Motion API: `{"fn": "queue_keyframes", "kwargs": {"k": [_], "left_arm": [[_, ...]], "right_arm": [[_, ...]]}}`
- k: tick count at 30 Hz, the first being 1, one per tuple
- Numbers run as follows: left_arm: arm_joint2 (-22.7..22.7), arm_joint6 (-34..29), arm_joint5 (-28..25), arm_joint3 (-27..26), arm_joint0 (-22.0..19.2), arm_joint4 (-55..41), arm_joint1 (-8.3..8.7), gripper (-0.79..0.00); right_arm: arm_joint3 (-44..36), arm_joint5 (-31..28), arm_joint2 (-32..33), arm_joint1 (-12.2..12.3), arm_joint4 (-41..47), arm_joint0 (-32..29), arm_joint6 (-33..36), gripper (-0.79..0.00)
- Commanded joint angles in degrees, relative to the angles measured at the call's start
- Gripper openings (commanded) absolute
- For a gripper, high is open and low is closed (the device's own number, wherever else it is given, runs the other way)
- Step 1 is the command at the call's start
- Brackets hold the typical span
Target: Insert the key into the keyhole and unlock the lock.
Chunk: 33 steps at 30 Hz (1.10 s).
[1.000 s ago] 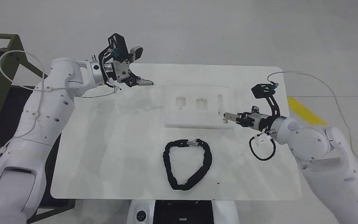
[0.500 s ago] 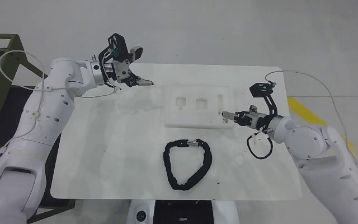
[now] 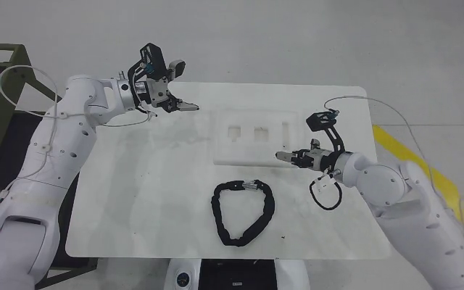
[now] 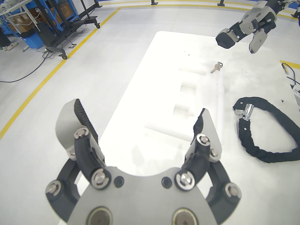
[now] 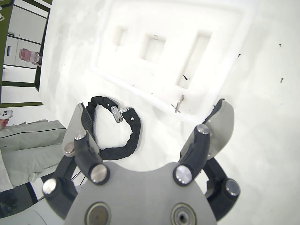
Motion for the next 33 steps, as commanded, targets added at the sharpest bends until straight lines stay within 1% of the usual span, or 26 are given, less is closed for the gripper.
{"fn": "queue_keyframes", "kwargs": {"k": [1,6,11,12,13,14,17,18,21,23,27,33], "left_arm": [[0.0,0.0,0.0,0.0,0.0,0.0,0.00,0.000],[0.0,0.0,0.0,0.0,0.0,0.0,0.00,0.000],[0.0,0.0,0.0,0.0,0.0,0.0,0.00,0.000],[0.0,0.0,0.0,0.0,0.0,0.0,0.00,0.000],[0.0,0.0,0.0,0.0,0.0,0.0,0.00,0.000],[0.0,0.0,0.0,0.0,0.0,0.0,0.00,0.000],[0.0,0.0,0.0,0.0,0.0,0.0,0.00,0.000],[0.0,0.0,0.0,0.0,0.0,0.0,0.00,0.000],[0.0,0.0,0.0,0.0,0.0,0.0,0.00,0.000],[0.0,0.0,0.0,0.0,0.0,0.0,0.00,0.000],[0.0,0.0,0.0,0.0,0.0,0.0,0.00,0.000],[0.0,0.0,0.0,0.0,0.0,0.0,0.00,0.000]], "right_arm": [[0.2,0.4,-1.1,-0.2,-0.9,0.8,0.4,0.000],[1.0,1.2,-3.0,-0.7,-2.1,2.3,0.8,-0.006],[2.3,1.3,-3.9,-1.0,-3.3,3.2,2.2,-0.117],[2.5,1.4,-4.0,-1.0,-3.8,3.4,2.5,-0.123],[2.7,1.4,-4.1,-1.1,-3.9,3.5,2.7,-0.102],[3.0,1.4,-4.1,-1.1,-3.9,3.6,2.8,-0.114],[3.8,1.5,-4.1,-1.2,-4.2,3.8,3.6,-0.209],[4.0,1.8,-4.1,-1.2,-4.5,3.8,4.1,-0.265],[4.5,2.6,-4.1,-1.3,-4.7,3.9,4.5,-0.348],[4.7,3.1,-4.1,-1.4,-4.9,3.9,4.6,-0.385],[5.2,4.3,-4.3,-1.6,-5.9,4.1,4.9,-0.422],[5.8,5.6,-4.7,-1.8,-7.4,4.8,5.7,-0.446]]}}
